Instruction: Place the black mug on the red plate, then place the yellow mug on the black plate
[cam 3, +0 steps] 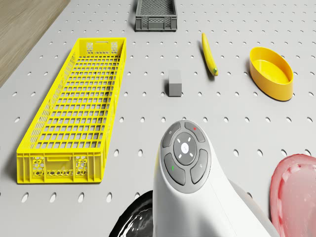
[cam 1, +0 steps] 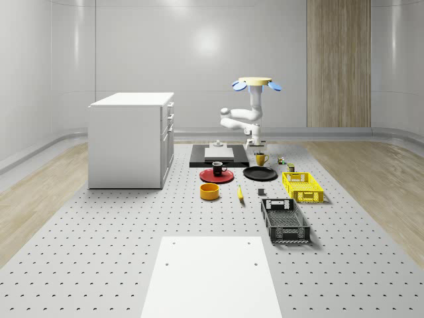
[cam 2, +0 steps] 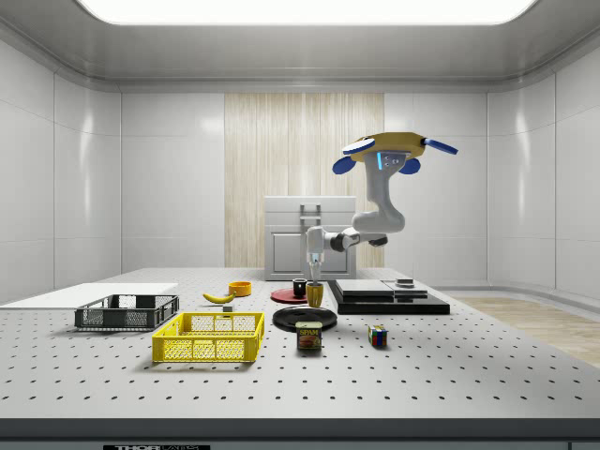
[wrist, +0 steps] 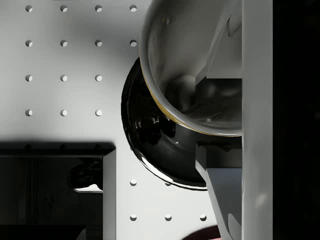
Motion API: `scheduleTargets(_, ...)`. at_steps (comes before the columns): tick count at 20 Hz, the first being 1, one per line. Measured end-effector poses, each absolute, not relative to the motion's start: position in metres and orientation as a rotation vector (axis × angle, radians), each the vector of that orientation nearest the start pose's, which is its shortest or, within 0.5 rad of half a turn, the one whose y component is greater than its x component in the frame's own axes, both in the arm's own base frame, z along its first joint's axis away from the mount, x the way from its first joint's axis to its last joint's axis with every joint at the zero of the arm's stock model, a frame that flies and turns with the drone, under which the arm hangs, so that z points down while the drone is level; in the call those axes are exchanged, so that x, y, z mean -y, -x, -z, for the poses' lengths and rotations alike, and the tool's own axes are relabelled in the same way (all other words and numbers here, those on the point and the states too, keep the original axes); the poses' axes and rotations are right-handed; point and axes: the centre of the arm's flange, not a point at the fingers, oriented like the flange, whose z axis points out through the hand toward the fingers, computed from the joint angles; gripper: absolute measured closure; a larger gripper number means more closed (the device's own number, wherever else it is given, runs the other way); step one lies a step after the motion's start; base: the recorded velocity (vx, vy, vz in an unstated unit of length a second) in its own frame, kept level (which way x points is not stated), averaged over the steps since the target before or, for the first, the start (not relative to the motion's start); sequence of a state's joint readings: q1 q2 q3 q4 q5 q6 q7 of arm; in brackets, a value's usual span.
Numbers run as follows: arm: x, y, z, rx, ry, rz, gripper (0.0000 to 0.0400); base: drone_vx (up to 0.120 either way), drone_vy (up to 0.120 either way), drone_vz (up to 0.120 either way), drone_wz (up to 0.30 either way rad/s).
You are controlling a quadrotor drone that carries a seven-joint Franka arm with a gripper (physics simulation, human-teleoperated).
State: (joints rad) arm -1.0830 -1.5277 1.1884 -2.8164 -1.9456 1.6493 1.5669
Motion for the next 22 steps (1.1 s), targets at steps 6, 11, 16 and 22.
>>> scheduleTargets(6, -0.038, -0.307, -0.566, 0.002, -0.001, -0.786, 0.0290, 0.000, 0.000, 0.000, 0.000)
scheduleTargets(11, -0.038, -0.307, -0.584, 0.002, -0.001, -0.786, 0.0290, 0.000, 0.000, 0.000, 0.000)
scheduleTargets(16, -0.038, -0.307, -0.601, 0.002, -0.001, -0.786, 0.0226, 0.000, 0.000, 0.000, 0.000)
scheduleTargets(22, -0.038, -0.307, -0.594, 0.002, -0.001, -0.786, 0.0050, 0.000, 0.000, 0.000, 0.000)
